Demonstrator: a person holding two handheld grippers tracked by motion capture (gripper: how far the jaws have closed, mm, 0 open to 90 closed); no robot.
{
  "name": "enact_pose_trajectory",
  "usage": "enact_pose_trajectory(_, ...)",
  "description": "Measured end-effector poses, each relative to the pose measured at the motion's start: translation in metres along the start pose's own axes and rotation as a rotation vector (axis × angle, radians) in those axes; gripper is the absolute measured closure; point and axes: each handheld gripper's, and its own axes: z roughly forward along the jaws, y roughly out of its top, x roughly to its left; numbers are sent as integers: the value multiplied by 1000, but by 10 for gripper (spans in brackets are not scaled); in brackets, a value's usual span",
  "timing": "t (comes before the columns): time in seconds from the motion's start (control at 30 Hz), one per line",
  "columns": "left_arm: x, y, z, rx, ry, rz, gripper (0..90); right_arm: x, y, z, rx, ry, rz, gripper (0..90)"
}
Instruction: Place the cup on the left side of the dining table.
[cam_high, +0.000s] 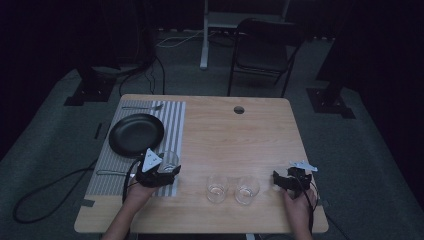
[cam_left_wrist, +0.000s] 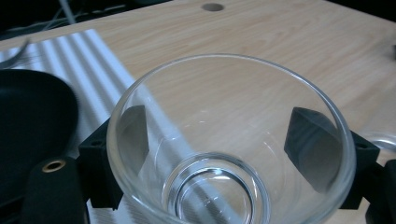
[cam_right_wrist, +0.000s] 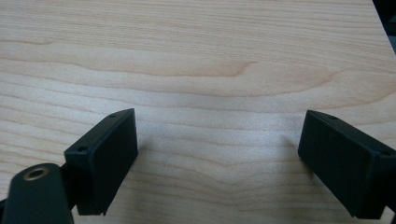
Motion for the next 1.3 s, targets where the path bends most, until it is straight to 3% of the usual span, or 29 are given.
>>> enact_pose_trajectory(0.4,29,2,16,27,81,-74,195,0,0,0,-1,0,0,115)
enact_pose_trajectory(0.7,44,-1,25,60,103,-95,195,0,0,0,-1,1,0,114)
enact_pose_trajectory(1.0,47,-9,33,84,122,-95,194,0,0,0,-1,1,-1,115)
enact_pose_trajectory(1.1,46,-10,33,85,127,-74,194,0,0,0,-1,1,0,115)
enact_pose_trajectory(1.2,47,-9,33,103,113,-101,191,0,0,0,-1,0,0,115)
enact_pose_trajectory(1.3,46,-10,32,103,121,-100,190,0,0,0,-1,0,0,115)
